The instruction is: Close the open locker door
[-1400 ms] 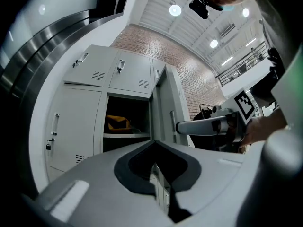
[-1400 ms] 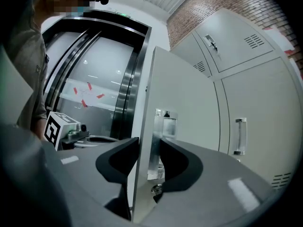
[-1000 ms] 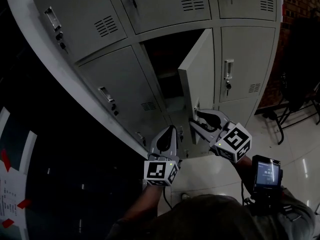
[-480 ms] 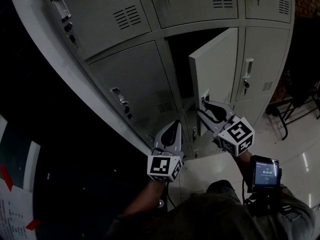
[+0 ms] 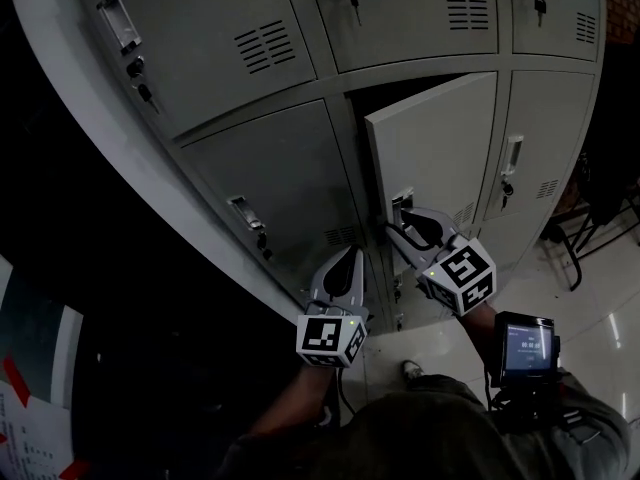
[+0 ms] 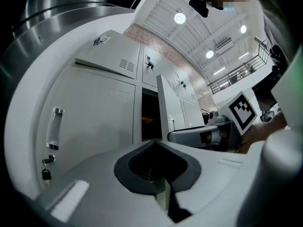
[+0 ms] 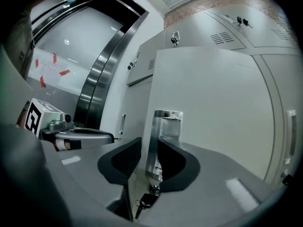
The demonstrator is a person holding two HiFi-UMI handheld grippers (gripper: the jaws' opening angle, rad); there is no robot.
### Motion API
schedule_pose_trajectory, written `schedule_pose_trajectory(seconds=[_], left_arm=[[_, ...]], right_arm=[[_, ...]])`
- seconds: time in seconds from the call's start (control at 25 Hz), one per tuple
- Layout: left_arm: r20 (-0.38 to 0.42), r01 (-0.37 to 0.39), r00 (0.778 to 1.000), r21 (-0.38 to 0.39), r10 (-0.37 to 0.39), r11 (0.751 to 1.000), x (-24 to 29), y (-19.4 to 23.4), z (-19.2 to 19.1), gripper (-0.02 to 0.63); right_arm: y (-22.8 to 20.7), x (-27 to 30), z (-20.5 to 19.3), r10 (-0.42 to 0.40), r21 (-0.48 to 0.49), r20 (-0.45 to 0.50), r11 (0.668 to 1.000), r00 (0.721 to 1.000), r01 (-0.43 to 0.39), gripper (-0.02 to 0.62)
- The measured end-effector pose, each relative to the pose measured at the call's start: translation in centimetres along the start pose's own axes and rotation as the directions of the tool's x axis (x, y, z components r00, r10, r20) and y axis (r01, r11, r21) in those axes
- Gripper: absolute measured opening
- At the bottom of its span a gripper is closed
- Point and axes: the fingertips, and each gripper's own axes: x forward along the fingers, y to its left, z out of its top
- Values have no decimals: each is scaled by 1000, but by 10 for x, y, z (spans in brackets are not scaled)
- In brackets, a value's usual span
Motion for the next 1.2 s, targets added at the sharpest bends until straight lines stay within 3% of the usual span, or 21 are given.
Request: schedule_pose_trajectory(seconds=[0.52, 0.76, 1.2], left_arm=[[10, -41, 999, 19, 41, 999, 29, 34, -6, 0], [12, -39, 999, 28, 39, 999, 38, 38, -1, 0], [7, -32, 999, 39, 32, 999, 46, 45, -2, 0]], right_arm=[[-25, 47, -5, 12, -7, -14, 1000, 1000, -12, 75], [-34, 58, -6, -4, 4, -20, 1000, 1000, 4, 41], [-45, 72, -9, -66, 12, -44, 998, 997, 66, 37]])
